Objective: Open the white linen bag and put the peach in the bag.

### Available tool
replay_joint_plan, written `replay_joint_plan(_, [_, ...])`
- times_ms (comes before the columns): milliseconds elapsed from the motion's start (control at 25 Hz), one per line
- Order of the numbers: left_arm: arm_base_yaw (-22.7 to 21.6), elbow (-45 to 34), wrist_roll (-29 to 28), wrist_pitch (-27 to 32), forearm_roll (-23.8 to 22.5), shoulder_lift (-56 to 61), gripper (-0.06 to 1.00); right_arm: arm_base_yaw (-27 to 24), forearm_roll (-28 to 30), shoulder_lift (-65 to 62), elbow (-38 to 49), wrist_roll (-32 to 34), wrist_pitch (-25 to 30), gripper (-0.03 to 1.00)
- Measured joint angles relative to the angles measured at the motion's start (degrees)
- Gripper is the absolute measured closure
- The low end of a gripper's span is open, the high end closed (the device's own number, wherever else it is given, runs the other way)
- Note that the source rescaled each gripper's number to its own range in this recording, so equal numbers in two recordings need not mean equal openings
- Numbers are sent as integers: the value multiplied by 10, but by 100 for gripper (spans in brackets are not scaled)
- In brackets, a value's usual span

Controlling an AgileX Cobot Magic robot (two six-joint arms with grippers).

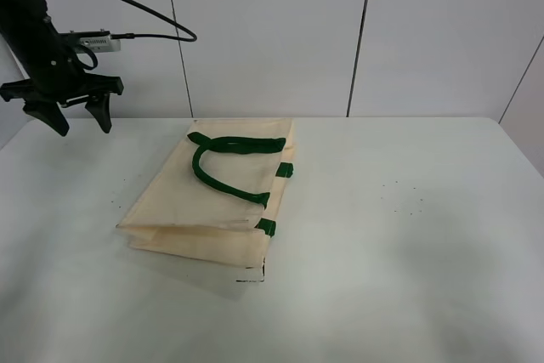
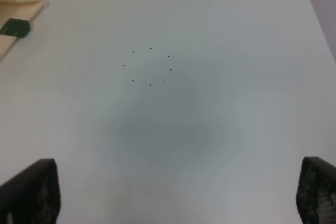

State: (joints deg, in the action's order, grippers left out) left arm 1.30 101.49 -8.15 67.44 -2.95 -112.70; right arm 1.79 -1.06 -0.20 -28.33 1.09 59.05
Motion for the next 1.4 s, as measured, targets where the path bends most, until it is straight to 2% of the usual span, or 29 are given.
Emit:
replay_joint_plan(200, [20, -153, 0, 0, -7, 136, 0, 0, 0, 0, 0, 0, 0, -3])
replay_joint_plan(480, [61, -377, -8, 1, -8, 389, 0, 0, 0, 0, 0, 0, 0, -3])
replay_joint_plan(640, [63, -497, -7, -2, -9, 538, 0, 0, 0, 0, 0, 0, 0, -3])
replay_joint_plan(880, [63, -652, 23, -62, -9, 751, 0, 0, 0, 0, 0, 0, 0, -3])
replay_joint_plan(1080, [63, -725, 39, -70, -8, 885, 0, 0, 0, 0, 0, 0, 0, -3])
replay_joint_plan(1400, [63, -728, 50, -69, -8, 995, 0, 0, 0, 0, 0, 0, 0, -3])
